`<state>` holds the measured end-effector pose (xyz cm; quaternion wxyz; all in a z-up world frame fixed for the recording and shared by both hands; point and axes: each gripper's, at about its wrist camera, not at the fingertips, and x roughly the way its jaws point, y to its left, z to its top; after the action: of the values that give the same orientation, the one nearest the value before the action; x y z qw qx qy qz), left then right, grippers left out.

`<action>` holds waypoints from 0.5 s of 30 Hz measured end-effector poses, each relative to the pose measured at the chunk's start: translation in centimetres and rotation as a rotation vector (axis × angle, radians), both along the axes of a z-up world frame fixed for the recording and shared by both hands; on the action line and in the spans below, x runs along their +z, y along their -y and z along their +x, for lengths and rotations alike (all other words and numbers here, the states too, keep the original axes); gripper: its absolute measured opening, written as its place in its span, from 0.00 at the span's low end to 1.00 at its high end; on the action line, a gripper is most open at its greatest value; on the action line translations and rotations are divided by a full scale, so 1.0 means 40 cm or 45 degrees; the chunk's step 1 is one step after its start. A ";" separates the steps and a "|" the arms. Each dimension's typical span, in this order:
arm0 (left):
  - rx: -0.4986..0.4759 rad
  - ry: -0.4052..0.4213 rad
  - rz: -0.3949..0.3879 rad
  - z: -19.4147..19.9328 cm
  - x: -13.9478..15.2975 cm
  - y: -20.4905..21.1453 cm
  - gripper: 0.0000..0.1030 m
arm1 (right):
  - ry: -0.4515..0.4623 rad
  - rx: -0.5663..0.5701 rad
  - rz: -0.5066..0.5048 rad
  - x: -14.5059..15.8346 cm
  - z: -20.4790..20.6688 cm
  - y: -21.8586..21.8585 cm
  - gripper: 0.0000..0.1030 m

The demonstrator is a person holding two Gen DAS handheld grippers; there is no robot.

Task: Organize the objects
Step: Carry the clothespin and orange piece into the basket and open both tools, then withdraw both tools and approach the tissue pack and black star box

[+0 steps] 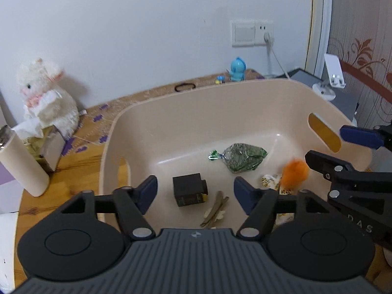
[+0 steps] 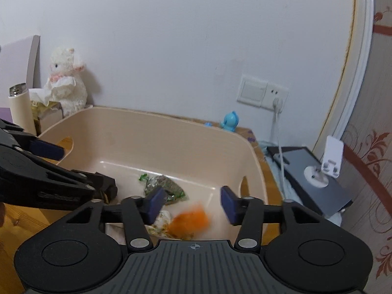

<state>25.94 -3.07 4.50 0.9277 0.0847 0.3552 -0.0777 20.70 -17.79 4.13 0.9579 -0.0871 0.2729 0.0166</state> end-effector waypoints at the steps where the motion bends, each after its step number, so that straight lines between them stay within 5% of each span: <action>1: 0.000 0.010 -0.013 -0.011 0.011 -0.006 0.71 | 0.010 0.000 0.003 0.009 -0.009 0.002 0.62; 15: 0.001 0.083 -0.077 -0.199 0.090 -0.073 0.88 | 0.083 0.032 -0.003 0.050 -0.199 -0.014 0.84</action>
<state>17.98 -0.14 8.11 0.9410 0.0590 0.3221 -0.0853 12.75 -17.25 6.12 0.9660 -0.0922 0.2403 0.0253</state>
